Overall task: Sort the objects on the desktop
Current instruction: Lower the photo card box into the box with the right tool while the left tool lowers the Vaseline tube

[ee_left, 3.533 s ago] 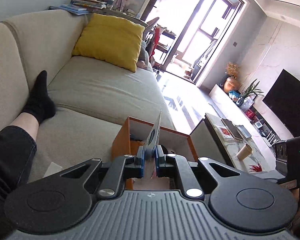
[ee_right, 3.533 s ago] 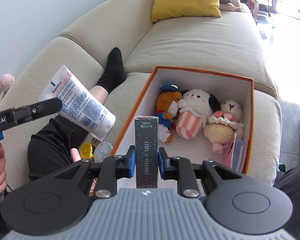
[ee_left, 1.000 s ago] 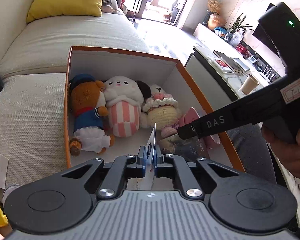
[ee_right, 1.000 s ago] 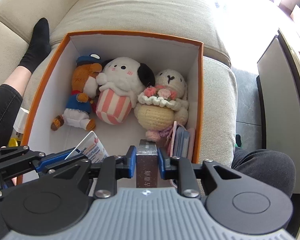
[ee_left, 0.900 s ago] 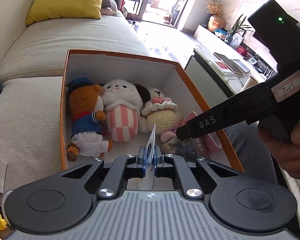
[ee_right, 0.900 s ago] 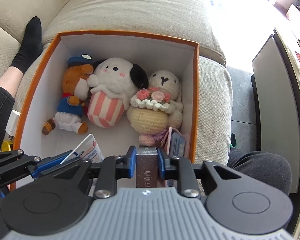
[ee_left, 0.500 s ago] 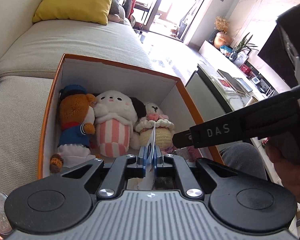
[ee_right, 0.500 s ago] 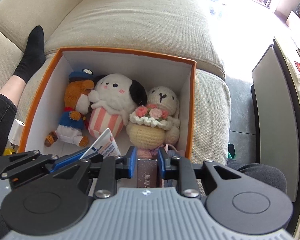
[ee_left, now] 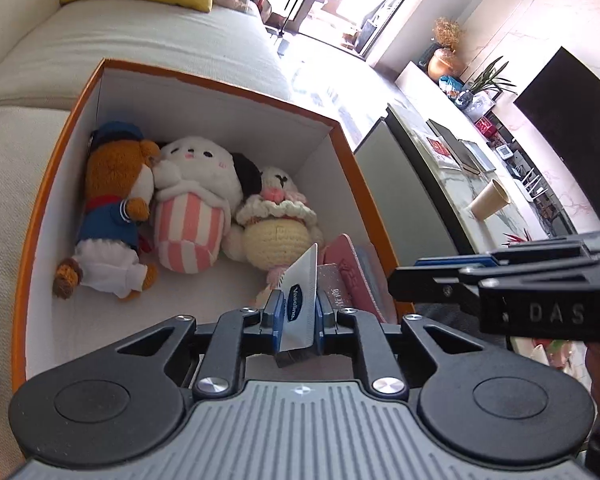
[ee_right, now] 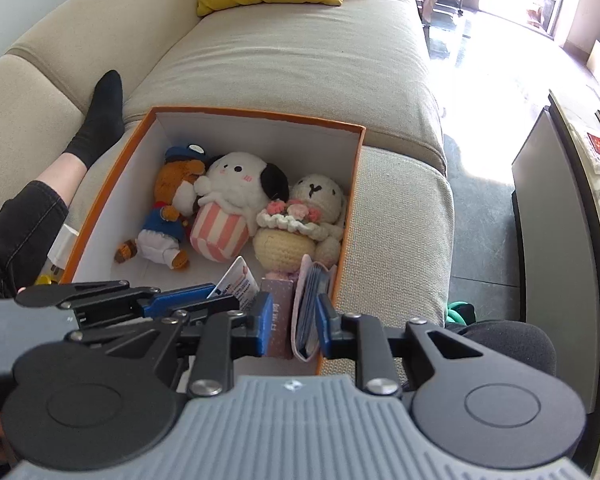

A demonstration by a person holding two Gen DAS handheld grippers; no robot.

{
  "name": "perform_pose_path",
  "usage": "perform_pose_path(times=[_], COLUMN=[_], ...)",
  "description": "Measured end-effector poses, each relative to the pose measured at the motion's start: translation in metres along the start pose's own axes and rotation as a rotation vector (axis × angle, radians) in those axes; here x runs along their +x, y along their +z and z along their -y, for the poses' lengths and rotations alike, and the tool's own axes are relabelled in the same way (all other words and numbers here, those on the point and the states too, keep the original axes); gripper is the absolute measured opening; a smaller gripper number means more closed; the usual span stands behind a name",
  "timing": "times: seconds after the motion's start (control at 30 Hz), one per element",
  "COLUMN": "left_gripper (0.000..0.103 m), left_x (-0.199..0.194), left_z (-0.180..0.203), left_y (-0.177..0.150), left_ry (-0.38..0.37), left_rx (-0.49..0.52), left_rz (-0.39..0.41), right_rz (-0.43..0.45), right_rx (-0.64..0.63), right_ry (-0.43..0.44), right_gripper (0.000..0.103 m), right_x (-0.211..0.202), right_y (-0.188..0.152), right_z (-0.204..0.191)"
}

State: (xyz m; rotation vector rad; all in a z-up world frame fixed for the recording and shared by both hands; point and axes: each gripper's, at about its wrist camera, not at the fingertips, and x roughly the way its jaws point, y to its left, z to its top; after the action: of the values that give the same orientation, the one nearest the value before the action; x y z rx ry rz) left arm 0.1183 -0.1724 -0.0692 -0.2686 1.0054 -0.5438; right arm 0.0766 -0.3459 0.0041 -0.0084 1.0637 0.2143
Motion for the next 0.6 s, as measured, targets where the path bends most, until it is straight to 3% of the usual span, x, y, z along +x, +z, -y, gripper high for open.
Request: perform_pose_path(times=[0.27, 0.43, 0.6], left_gripper=[0.021, 0.021, 0.021], left_x=[0.01, 0.015, 0.018], left_z=[-0.021, -0.024, -0.02], left_y=[0.02, 0.024, 0.027], left_ry=[-0.063, -0.062, -0.062], left_rx=[-0.155, -0.211, -0.19], left_rz=[-0.126, -0.142, -0.146], right_rz=[-0.065, -0.099, -0.116], right_rx=[-0.199, -0.265, -0.278], right_ry=[0.073, 0.034, -0.009], right_gripper=[0.002, 0.001, 0.001], right_x=[0.011, 0.037, 0.054], right_y=[-0.034, -0.038, -0.036], right_z=[-0.025, -0.039, -0.039])
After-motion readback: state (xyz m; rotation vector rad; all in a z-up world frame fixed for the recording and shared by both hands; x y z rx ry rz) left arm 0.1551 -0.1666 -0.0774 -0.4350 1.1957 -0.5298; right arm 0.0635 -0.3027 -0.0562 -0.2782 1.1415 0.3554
